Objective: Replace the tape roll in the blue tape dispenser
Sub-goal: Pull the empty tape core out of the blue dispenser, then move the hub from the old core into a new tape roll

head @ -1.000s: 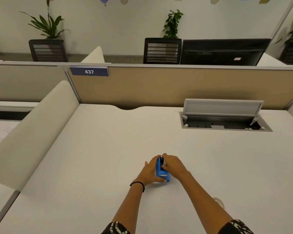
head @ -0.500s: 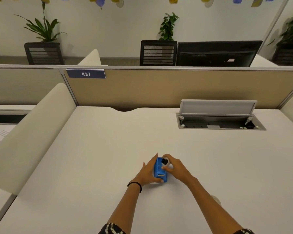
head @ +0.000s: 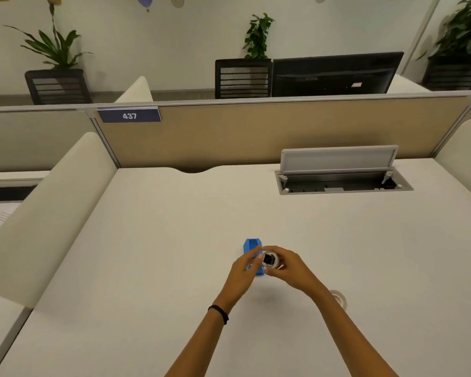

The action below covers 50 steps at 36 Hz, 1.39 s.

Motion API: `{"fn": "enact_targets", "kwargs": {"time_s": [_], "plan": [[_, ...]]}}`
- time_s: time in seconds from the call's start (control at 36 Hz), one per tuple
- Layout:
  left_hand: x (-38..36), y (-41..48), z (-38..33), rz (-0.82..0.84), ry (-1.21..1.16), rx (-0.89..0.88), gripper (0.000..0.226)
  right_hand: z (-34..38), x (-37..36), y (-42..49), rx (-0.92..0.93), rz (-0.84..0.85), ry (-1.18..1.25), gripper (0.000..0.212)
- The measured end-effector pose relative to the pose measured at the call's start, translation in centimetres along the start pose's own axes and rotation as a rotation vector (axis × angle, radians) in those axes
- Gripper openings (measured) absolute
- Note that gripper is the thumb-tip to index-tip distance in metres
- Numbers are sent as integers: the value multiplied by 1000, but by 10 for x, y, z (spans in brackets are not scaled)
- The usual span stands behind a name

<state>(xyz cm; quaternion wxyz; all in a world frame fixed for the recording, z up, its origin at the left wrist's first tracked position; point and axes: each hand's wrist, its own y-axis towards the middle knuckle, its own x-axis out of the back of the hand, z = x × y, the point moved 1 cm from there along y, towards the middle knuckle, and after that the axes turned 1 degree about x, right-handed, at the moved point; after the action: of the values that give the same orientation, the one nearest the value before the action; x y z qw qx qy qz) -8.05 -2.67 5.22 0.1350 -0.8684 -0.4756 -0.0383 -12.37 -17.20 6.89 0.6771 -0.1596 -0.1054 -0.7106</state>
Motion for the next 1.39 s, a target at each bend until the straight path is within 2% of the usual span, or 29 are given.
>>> {"fn": "enact_targets", "kwargs": {"time_s": [0.28, 0.44, 0.64, 0.83, 1.03, 1.39], "plan": [[-13, -29, -18, -71, -205, -6, 19, 15, -7, -28, 0, -55, 68, 46], [-26, -40, -19, -92, -233, 15, 21, 16, -8, -45, -61, -56, 126, 43], [-26, -49, -20, -170, -273, -3, 10, 16, -13, -47, -130, -92, 114, 33], [-38, -66, -20, -225, -326, -1, 10, 18, -11, -69, -89, -185, 103, 23], [-41, -70, -18, -265, -380, 15, 11, 15, -12, -75, -34, -317, 48, 23], [-48, -72, -14, -453, -335, -5, 16, 20, -24, -80, 22, -420, 38, 28]]}}
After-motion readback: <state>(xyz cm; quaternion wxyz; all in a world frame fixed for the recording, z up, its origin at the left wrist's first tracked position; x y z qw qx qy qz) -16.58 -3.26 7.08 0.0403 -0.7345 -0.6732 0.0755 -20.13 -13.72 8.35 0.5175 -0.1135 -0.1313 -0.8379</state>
